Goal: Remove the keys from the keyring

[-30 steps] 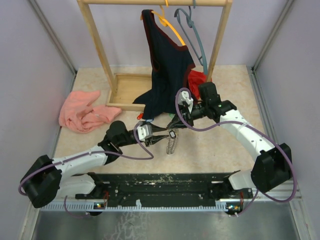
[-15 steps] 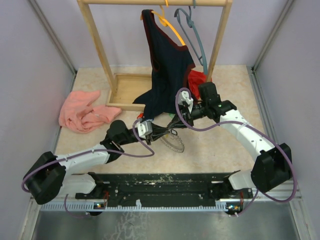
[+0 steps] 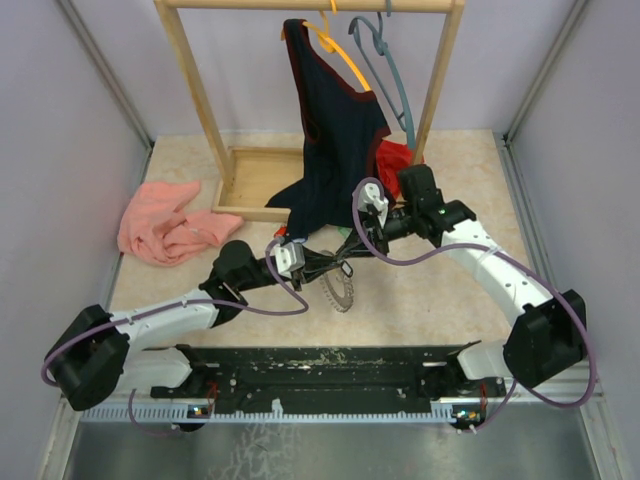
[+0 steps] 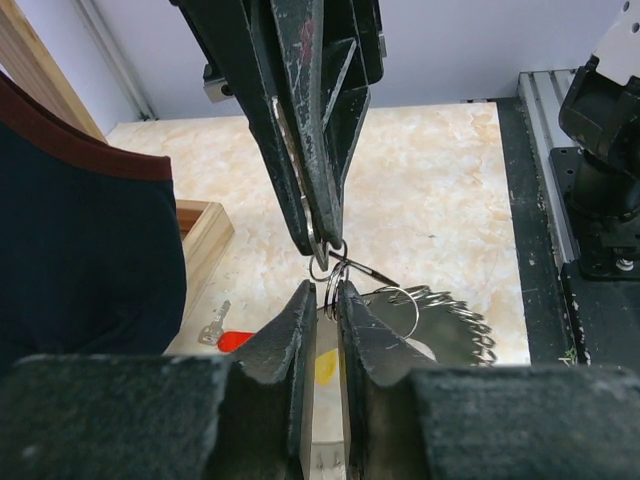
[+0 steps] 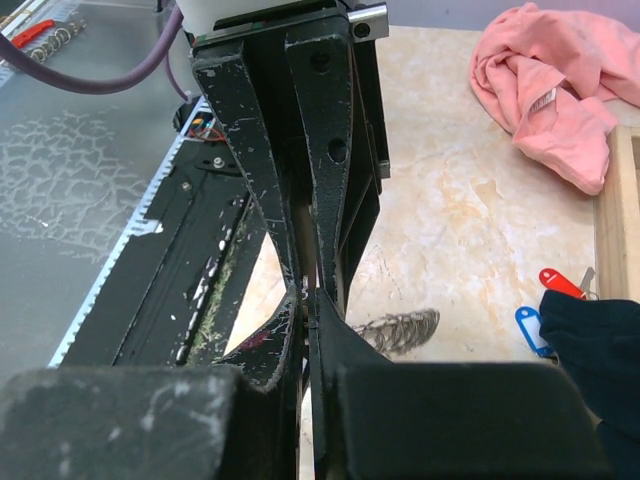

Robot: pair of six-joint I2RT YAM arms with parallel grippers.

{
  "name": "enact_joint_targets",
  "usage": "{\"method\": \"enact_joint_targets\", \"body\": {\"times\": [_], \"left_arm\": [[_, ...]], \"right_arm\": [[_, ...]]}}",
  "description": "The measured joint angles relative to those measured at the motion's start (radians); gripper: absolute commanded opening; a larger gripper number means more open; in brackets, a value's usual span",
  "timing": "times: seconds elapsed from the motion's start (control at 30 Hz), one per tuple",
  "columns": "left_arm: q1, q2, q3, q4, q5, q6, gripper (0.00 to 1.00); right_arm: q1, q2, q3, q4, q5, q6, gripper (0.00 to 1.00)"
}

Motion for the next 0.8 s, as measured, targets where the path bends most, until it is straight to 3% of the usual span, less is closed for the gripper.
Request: {"method": "enact_joint_targets", "body": {"times": [0.13,0.43,0.8], "left_arm": [[0.000,0.000,0.000,-0.011,0.000,-0.001,0.19],[0.000,0.003,0.001,-0.013,0.006,-0.002,0.01],[0.005,-0.037,-0.011,-0.011,-0.021,-0.002,0.00]], "right_arm": [[0.000,-0.002,0.005,-0.004,-0.001,0.000,0.00],[-0.001,-0.005,0.005,-0.006,-0.001,0.000,0.00],[-0.054,-0.020,0.005,-0.010,0.001,-0.002,0.00]]}}
